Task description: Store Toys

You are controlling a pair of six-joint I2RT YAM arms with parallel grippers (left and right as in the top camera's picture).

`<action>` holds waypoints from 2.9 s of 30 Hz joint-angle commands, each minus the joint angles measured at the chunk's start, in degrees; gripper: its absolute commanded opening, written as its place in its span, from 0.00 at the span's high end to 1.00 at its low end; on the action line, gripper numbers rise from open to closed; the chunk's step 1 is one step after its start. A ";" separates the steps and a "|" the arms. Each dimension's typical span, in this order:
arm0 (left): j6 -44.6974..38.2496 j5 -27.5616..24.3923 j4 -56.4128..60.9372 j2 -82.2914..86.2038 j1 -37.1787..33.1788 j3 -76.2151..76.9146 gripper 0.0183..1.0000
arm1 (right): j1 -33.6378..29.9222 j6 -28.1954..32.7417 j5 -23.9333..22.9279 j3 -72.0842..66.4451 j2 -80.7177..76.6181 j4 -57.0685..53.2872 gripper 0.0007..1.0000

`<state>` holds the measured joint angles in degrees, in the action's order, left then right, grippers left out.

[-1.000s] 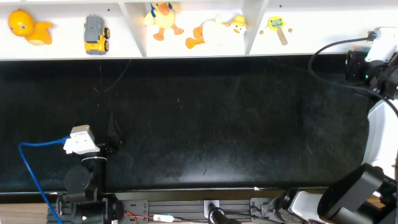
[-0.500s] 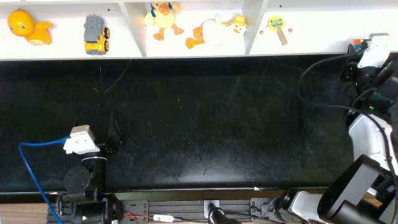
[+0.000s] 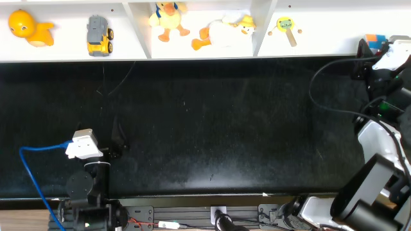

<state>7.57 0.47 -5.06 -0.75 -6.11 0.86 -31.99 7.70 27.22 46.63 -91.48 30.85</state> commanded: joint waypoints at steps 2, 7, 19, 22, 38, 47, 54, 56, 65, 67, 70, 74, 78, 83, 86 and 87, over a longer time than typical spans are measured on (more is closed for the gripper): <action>0.20 0.04 0.28 0.59 0.11 -0.42 0.00 | -0.28 -1.51 1.77 -0.20 -4.00 4.22 0.96; 0.22 0.04 0.28 0.59 0.11 -0.42 0.00 | -0.28 -1.46 1.81 -0.20 -6.78 9.09 0.95; 0.22 0.04 0.28 0.59 0.11 -0.42 0.00 | -0.17 4.13 1.90 -0.02 -14.16 20.96 0.96; 0.22 0.04 0.28 0.59 0.11 -0.42 0.00 | -0.17 0.39 2.08 0.46 -16.26 24.68 0.95; 0.22 0.04 0.28 0.59 0.11 -0.42 0.00 | 4.50 -0.42 3.37 15.91 -25.40 19.74 0.95; 0.22 0.04 0.28 0.59 0.11 -0.42 0.00 | 4.74 -0.81 3.04 19.52 -30.58 19.52 0.96; 0.20 0.04 0.28 0.59 0.11 -0.42 0.00 | 4.76 -1.55 3.04 19.67 -30.93 19.41 0.96; 0.22 0.04 0.28 0.59 0.11 -0.42 0.00 | 4.76 -1.62 3.06 19.67 -30.93 18.88 0.96; 0.22 0.04 0.28 0.59 0.11 -0.42 0.00 | 4.76 -3.08 3.04 19.65 -30.93 18.45 0.88; 0.22 0.04 0.28 0.59 0.11 -0.42 0.00 | 4.74 -3.08 3.02 19.65 -30.93 18.45 0.87; 0.20 0.04 0.28 0.59 0.11 -0.42 0.00 | 4.74 -3.06 3.02 19.65 -30.93 18.40 0.79; 0.22 0.04 0.28 0.59 0.11 -0.42 0.00 | 4.74 -3.06 3.02 19.65 -30.93 18.43 0.69; 0.22 0.04 0.28 0.59 0.11 -0.42 0.00 | 4.74 -3.08 3.02 19.65 -30.93 18.43 0.55; 0.22 0.04 0.28 0.59 0.11 -0.42 0.00 | 4.68 -4.92 2.99 19.65 -30.93 18.45 0.38; 0.20 0.04 0.28 0.59 0.11 -0.42 0.00 | 4.63 -5.01 3.02 19.65 -30.91 18.45 0.33; 0.22 0.04 0.28 0.59 0.11 -0.42 0.00 | 4.63 -5.03 3.02 19.65 -30.88 18.45 0.28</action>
<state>7.57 0.47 -5.06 -0.75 -6.11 0.86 -27.38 3.40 30.02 64.88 -122.43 48.88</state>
